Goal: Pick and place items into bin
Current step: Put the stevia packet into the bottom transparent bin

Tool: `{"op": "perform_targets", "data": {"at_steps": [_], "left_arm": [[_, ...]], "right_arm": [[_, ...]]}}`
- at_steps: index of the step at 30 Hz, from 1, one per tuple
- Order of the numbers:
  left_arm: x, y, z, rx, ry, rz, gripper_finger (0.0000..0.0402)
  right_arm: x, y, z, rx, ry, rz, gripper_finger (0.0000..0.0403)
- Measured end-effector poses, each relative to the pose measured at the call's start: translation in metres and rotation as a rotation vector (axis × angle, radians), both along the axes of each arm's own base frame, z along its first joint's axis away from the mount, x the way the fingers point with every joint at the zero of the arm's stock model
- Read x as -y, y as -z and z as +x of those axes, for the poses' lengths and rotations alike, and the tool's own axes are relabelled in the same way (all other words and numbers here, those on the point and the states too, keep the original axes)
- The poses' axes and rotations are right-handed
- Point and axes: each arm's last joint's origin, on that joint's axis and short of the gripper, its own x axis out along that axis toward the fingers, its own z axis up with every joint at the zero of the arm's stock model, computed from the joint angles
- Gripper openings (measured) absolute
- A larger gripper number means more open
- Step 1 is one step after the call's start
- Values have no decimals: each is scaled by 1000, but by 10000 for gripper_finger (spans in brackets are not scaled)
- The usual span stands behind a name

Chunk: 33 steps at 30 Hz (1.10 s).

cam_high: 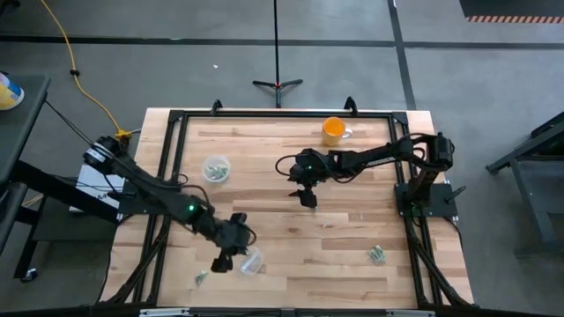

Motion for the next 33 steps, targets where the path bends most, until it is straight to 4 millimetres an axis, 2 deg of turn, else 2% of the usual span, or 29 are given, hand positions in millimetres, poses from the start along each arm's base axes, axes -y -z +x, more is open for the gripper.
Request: {"op": "perform_targets", "data": {"at_steps": [6,11,14,18,23,33], "left_arm": [[2,9,3,-67,-26,-37,94],[2,9,2,-108,-71,-98,172],[4,9,-4,-261,-82,-250,219],[10,14,-17,-506,-228,-359,257],[19,21,-37,-694,-401,-341,262],[50,32,-62,-708,-635,-309,236]], "right_arm": [[0,0,0,-1,-1,-1,264],[0,0,0,-1,-1,-1,264],[0,0,0,-2,-1,-1,264],[0,0,0,-2,-5,-5,264],[1,0,0,-3,0,-23,264],[1,0,0,-2,-6,-43,264]]}}
